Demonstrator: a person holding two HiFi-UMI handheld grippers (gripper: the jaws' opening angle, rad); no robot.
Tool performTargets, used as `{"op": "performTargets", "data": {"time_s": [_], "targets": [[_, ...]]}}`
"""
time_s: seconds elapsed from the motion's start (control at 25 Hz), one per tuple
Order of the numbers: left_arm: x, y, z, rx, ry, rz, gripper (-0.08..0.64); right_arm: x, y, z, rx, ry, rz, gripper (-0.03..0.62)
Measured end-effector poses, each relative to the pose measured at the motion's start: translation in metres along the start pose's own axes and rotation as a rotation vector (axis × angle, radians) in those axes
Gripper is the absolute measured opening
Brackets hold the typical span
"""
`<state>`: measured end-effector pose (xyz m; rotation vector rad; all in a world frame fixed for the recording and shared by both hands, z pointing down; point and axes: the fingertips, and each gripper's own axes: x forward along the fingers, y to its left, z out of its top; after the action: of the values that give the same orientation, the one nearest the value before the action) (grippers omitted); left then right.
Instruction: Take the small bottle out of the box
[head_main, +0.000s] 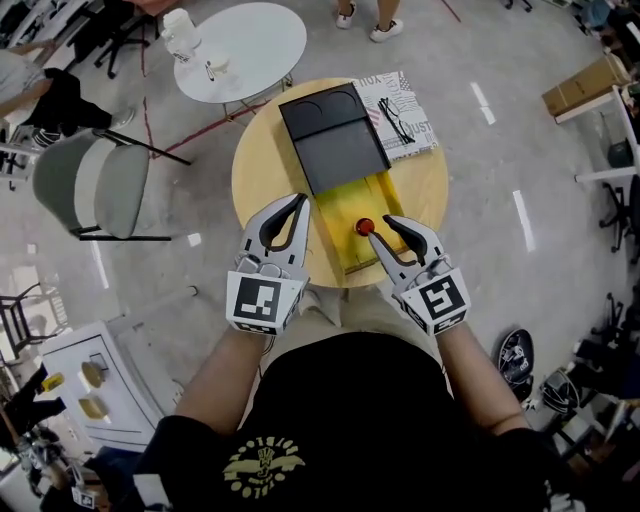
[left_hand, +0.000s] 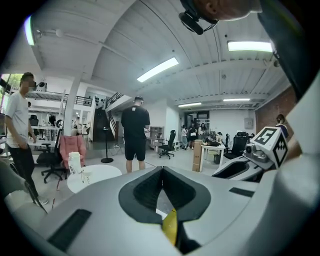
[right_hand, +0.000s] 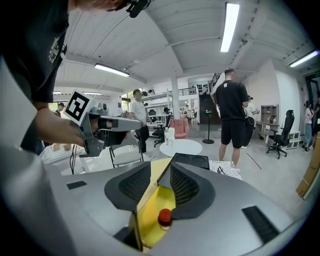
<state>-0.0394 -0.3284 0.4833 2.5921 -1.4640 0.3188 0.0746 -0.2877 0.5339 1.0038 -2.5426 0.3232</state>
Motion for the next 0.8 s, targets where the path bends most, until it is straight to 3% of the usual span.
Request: {"op": "performTargets", "data": {"time_s": [0.8], "targets": [[0.010,0.007,-0.040,-0.047,0.042,0.073,0.017,0.050,-0.016,-0.116,-0.018,0.197,0.051,0.184]]}}
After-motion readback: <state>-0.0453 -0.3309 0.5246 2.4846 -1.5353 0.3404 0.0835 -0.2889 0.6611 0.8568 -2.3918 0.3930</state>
